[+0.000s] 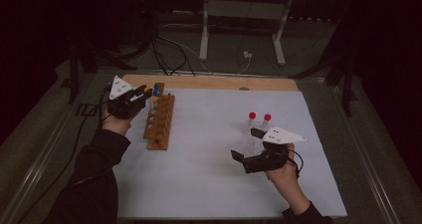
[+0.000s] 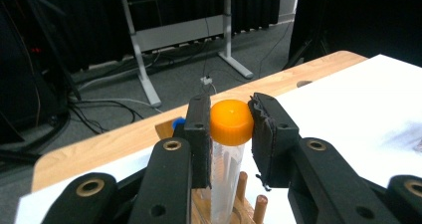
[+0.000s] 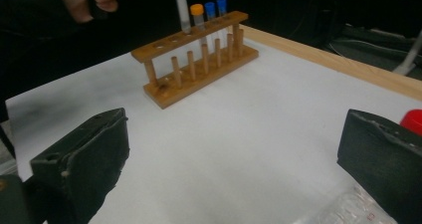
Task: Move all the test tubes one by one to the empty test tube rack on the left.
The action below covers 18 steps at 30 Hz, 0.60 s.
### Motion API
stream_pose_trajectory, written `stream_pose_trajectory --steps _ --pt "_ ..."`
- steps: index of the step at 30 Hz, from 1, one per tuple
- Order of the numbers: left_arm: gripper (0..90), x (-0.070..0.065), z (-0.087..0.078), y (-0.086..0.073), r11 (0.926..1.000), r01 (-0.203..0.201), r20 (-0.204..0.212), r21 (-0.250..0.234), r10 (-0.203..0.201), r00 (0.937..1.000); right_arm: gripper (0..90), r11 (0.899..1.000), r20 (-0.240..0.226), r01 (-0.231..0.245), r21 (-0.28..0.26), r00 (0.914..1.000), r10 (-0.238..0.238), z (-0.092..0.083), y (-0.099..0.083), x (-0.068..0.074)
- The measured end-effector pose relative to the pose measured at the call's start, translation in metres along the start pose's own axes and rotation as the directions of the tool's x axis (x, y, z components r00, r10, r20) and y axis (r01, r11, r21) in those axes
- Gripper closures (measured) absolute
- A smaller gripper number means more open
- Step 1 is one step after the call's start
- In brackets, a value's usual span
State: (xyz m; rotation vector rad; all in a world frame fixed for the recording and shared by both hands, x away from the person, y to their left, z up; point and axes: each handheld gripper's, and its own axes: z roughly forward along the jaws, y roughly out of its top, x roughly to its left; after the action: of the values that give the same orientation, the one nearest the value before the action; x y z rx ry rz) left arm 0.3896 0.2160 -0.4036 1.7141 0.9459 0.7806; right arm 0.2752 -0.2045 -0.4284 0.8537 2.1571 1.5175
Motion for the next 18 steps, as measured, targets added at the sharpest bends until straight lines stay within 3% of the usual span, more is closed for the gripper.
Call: stream_pose_trajectory --steps 7,18 --pt "71.9 -0.004 0.012 -0.016 0.9987 0.009 -0.011 0.051 -0.008 0.9999 0.0 1.000 0.000 0.014 0.001 0.9999 -0.014 -0.001 0.000 0.001" --pt "71.9 -0.008 0.025 -0.040 0.9919 0.013 -0.022 0.126 -0.010 0.9997 0.0 1.000 0.008 -0.006 -0.012 1.0000 0.006 -0.003 0.001 -0.001"
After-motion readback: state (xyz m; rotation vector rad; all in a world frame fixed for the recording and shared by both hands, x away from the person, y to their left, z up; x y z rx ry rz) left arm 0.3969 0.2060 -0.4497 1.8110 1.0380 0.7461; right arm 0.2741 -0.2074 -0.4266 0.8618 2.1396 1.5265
